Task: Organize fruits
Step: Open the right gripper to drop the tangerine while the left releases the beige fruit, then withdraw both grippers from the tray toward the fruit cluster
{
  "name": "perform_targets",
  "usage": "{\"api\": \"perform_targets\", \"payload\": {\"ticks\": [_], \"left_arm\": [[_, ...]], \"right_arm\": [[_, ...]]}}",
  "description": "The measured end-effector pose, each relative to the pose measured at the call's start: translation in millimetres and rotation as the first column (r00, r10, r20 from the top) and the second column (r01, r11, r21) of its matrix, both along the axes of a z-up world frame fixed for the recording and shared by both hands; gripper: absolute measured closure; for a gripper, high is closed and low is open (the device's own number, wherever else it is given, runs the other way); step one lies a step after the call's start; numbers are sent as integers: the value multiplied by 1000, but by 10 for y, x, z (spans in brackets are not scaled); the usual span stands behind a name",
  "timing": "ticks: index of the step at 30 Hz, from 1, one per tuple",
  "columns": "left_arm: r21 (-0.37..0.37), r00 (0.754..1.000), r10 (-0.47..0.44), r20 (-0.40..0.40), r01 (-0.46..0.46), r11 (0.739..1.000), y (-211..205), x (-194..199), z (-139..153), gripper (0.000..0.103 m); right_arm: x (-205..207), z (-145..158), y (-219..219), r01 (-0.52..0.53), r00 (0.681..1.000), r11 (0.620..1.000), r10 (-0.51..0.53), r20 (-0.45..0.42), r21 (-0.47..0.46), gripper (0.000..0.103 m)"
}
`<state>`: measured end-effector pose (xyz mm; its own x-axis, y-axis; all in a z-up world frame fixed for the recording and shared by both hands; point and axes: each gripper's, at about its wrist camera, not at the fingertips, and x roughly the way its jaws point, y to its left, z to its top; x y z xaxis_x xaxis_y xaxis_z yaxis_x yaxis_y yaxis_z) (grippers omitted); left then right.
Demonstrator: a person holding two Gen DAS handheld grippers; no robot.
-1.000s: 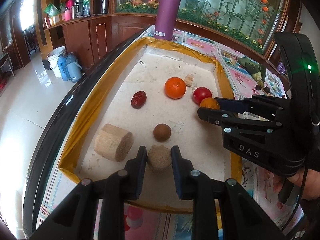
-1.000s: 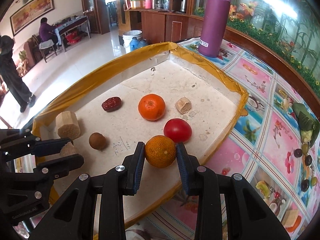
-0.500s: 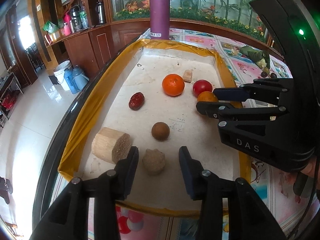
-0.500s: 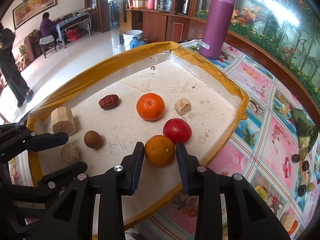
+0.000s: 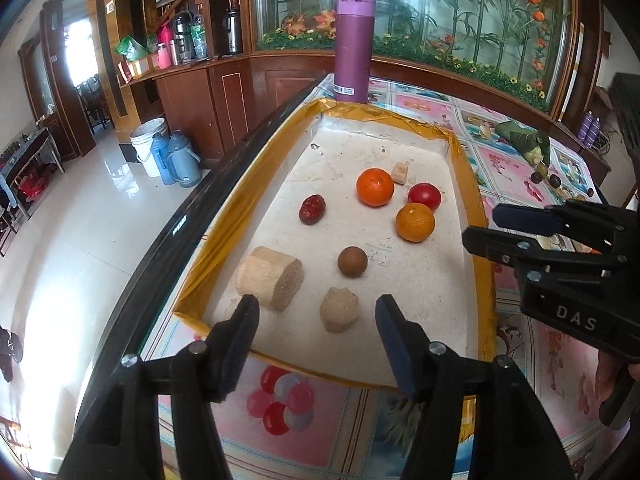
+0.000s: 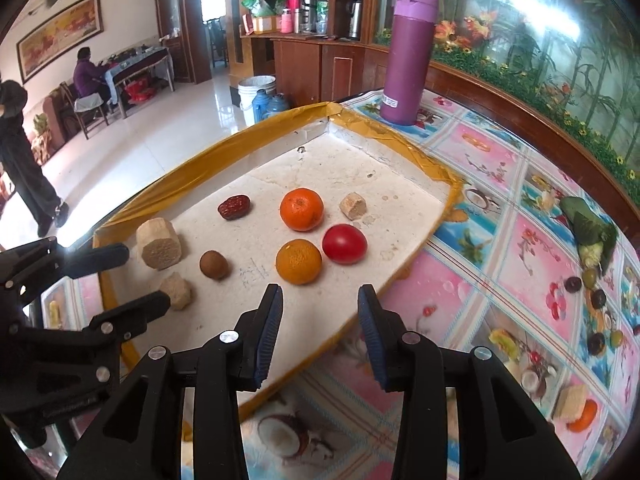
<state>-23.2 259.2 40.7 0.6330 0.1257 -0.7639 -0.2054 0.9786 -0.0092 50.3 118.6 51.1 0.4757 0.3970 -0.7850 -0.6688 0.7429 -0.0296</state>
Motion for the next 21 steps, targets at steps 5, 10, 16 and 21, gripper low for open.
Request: {"api": "perform_targets", "payload": {"ticks": [5, 10, 16, 21], "left_arm": [[13, 999, 30, 26, -30, 999, -53, -72, 63, 30], [11, 999, 29, 45, -30, 1000, -194, -118, 118, 28], [0, 997, -2, 73, 2, 1000, -489, -154, 206, 23], [-3, 993, -64, 99, 65, 998, -826, -146, 321, 22]], "right_arm": [[-157, 44, -284, 60, 998, 998, -59, -28, 34, 65], [-317, 64, -660, 141, 989, 989, -138, -44, 52, 65], [-513, 115, -1148, 239, 971, 968, -235, -50, 76, 62], [-693, 176, -1515, 307, 952, 948, -305, -29, 86, 61]]}}
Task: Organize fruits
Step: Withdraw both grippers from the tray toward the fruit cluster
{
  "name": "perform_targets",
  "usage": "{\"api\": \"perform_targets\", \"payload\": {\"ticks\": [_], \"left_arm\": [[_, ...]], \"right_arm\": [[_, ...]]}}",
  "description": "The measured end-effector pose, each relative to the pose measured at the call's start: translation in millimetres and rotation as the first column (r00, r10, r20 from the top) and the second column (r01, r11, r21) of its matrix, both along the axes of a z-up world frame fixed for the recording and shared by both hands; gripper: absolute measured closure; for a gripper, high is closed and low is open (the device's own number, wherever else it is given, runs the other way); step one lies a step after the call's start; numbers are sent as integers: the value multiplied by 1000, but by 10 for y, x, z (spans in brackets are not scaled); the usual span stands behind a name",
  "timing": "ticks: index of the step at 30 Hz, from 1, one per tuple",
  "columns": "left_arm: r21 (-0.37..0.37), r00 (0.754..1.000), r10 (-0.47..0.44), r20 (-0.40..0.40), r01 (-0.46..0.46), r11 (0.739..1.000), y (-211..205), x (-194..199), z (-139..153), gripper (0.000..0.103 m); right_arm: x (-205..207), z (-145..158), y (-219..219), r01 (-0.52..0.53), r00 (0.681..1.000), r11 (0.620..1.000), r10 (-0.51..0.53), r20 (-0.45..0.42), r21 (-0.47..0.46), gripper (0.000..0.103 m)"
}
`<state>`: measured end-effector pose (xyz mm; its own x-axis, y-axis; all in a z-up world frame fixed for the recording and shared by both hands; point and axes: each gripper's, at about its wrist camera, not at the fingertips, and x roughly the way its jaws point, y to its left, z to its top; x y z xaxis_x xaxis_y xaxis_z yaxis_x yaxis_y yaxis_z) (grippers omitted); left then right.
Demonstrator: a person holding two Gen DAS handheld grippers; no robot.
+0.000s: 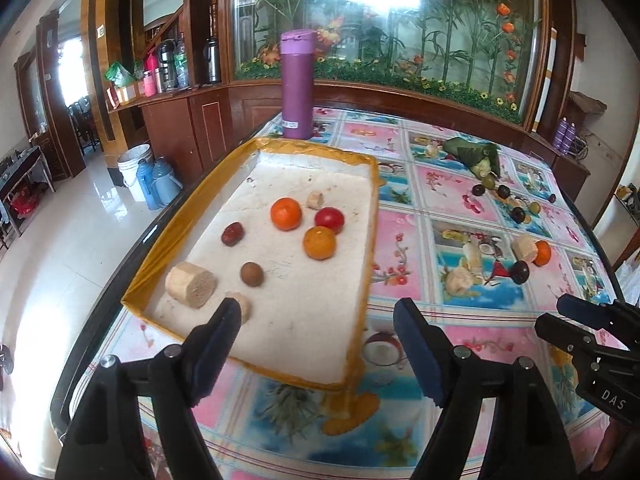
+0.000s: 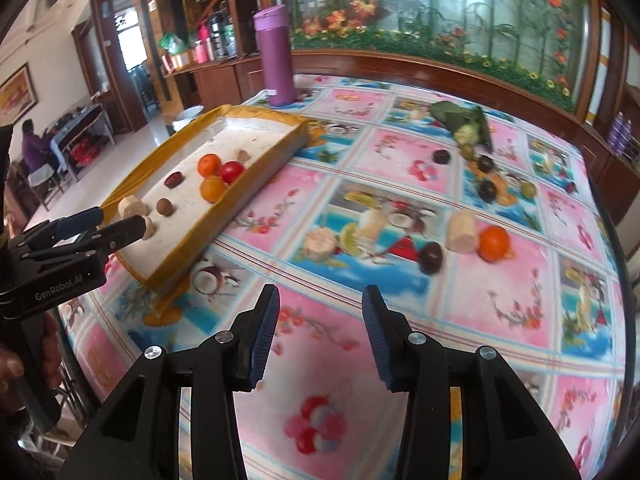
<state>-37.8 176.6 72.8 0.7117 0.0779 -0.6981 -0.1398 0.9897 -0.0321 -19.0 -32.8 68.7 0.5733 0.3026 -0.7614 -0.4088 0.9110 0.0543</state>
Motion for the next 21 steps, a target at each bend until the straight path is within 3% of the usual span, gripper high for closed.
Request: {"api": "perform_targets", "payload": {"ticks": [7, 21], "left_arm": [[-3, 996, -86, 39, 87, 996, -465, -27, 148, 19], [-16, 989, -151, -5, 151, 988, -1032, 36, 85, 16]], "right_arm": [[-129, 96, -461, 94, 995, 996, -94, 42, 4, 51], [-269, 98, -1247, 222, 973, 975, -223, 54, 19, 49]]}}
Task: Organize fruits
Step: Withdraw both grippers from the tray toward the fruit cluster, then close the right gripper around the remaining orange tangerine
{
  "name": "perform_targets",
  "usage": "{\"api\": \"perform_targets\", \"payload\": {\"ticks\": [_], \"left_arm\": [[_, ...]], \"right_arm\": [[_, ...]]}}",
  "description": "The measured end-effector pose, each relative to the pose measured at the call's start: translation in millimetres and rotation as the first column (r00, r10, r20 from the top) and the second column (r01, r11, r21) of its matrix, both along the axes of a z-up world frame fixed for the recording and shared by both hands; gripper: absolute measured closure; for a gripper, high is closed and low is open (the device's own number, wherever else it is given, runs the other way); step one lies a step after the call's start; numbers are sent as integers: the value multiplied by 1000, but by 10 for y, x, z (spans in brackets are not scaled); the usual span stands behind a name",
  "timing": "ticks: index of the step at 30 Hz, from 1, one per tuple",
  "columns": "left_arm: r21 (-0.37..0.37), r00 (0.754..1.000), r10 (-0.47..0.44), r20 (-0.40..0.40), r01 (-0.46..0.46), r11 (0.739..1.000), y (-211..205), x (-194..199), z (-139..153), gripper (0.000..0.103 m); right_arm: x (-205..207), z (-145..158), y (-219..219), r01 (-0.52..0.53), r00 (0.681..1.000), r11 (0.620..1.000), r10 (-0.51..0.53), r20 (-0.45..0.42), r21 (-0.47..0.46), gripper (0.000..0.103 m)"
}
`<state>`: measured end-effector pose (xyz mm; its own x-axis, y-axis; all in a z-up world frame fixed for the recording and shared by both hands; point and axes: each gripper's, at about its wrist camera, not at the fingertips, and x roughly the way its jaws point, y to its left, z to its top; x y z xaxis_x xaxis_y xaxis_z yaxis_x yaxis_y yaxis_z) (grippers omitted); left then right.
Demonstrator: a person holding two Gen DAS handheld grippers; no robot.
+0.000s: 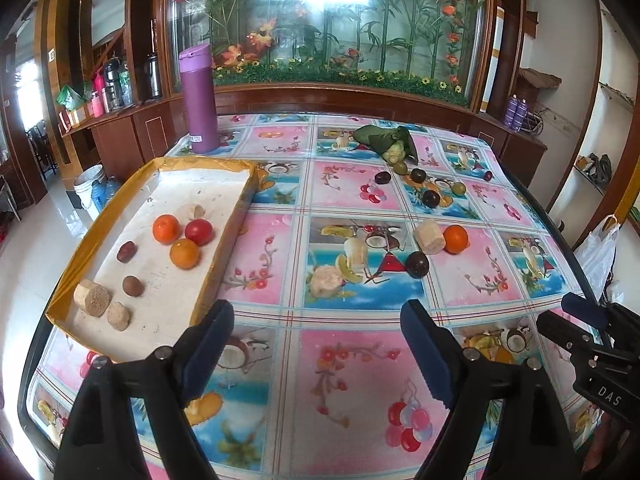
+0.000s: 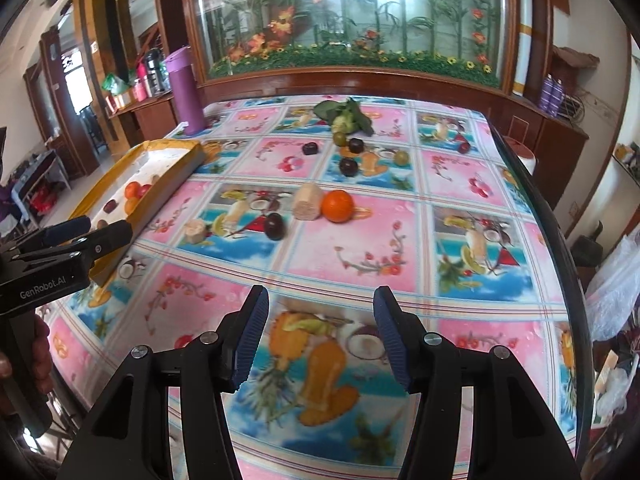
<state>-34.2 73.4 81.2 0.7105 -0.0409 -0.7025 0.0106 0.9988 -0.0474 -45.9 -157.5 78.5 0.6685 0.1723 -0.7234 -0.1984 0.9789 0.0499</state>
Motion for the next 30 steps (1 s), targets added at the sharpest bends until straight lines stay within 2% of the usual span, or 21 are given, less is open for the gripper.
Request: {"api": "perform_targets", "payload": {"ticks": [6, 12, 17, 22, 23, 24, 27, 30], "left_arm": [[12, 997, -54, -55, 55, 998, -216, 137, -86, 14], [39, 988, -106, -111, 111, 993, -402, 298, -180, 14], [50, 979, -121, -164, 131, 990, -476, 446, -284, 14], [51, 974, -127, -187, 139, 989, -563, 568, -351, 14], [55, 973, -127, -191, 140, 989, -589, 597, -365, 14], [58, 972, -129, -194, 143, 988, -616, 634, -382, 13], [59, 968, -128, -214, 144, 988, -693, 759, -446, 14], [54, 969, -123, -215, 138, 989, -764, 867, -493, 14]], "right_arm": [[268, -42, -206, -11, 999, 999, 12, -30, 36, 49], [905, -160, -197, -117, 991, 993, 117, -60, 13, 48], [1328, -372, -102, -244, 964, 970, 242, -108, 0, 48], [1506, -526, -30, -380, 916, 925, 375, -142, -9, 49], [1526, -543, -13, -410, 903, 912, 404, -147, -11, 51], [1547, -551, -3, -429, 895, 903, 422, -145, -15, 57], [1590, -551, -1, -466, 879, 885, 459, -129, -22, 68], [1586, -544, -53, -462, 881, 887, 457, -125, -11, 68]]}}
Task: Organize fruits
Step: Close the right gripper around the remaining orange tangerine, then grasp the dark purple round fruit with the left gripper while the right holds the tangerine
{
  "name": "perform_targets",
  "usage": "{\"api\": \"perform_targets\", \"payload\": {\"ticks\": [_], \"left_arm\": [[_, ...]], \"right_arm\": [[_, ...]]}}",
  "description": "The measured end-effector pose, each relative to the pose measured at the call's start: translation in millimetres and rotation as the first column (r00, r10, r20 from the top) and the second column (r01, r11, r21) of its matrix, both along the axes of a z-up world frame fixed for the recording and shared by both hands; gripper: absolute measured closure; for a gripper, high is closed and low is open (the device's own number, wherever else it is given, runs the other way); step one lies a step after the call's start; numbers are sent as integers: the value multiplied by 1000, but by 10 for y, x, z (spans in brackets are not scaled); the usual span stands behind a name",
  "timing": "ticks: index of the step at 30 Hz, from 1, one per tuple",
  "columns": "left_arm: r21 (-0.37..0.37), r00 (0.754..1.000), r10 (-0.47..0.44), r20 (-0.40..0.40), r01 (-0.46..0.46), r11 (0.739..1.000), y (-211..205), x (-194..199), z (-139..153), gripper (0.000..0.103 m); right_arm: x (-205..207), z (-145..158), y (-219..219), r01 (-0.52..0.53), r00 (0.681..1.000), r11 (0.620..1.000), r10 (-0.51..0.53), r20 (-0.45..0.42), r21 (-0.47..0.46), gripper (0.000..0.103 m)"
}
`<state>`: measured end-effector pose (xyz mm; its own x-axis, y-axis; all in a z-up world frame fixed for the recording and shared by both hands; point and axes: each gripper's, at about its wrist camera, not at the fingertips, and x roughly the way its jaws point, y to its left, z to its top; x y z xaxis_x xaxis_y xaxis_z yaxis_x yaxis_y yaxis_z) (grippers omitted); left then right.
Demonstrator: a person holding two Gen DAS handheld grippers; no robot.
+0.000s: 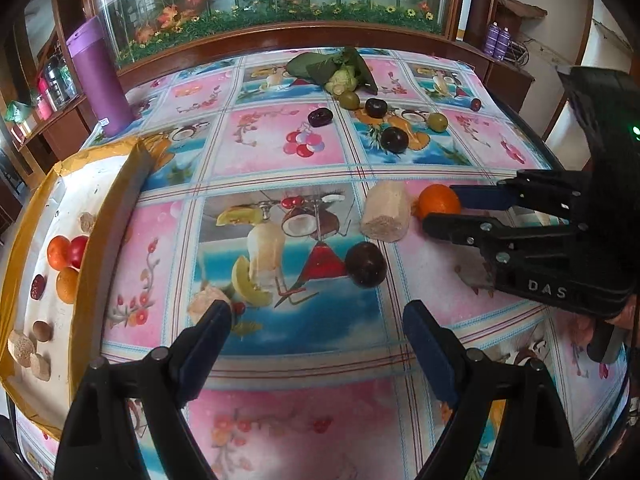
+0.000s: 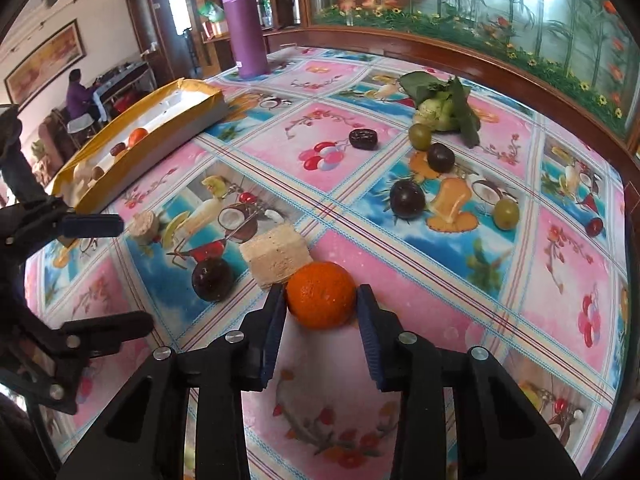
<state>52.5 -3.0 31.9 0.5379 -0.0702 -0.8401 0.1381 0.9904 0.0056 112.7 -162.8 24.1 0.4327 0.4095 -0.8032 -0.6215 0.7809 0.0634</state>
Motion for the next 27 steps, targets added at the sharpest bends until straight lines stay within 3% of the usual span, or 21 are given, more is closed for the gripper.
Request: {"api": "perform_targets", "payload": {"ticks": [3, 4, 6, 7, 11, 22, 27], "left_arm": [[-14, 1000, 5, 0, -5, 1000, -58, 108, -41, 15], [-19, 1000, 7, -4, -7, 1000, -76, 147, -63, 20], [-39, 1000, 4, -26, -5, 999, -104, 221, -121, 33], [-56, 999, 0, -41, -2, 998, -111, 254, -155, 47], [-93, 1000, -31, -5, 30, 995, -153, 235, -149, 78], [-128, 1000, -25, 5, 25, 991, 86, -70, -15, 78], [-133, 999, -8, 31, 12, 991, 266, -335, 91, 78]], "right_arm": [[-57, 24, -129, 35, 999, 999, -35, -10, 32, 68], [-79, 28, -178, 53, 999, 998, -52, -16, 38, 68], [-116, 34, -268, 84, 996, 995, -82, -30, 52, 68], [-135, 39, -301, 96, 995, 994, -94, -33, 54, 68], [-246, 80, -388, 124, 992, 991, -124, -15, 46, 68], [-611, 288, -303, 187, 979, 982, -188, 82, 18, 68], [-801, 346, -240, 220, 971, 975, -222, 86, 37, 68]]}}
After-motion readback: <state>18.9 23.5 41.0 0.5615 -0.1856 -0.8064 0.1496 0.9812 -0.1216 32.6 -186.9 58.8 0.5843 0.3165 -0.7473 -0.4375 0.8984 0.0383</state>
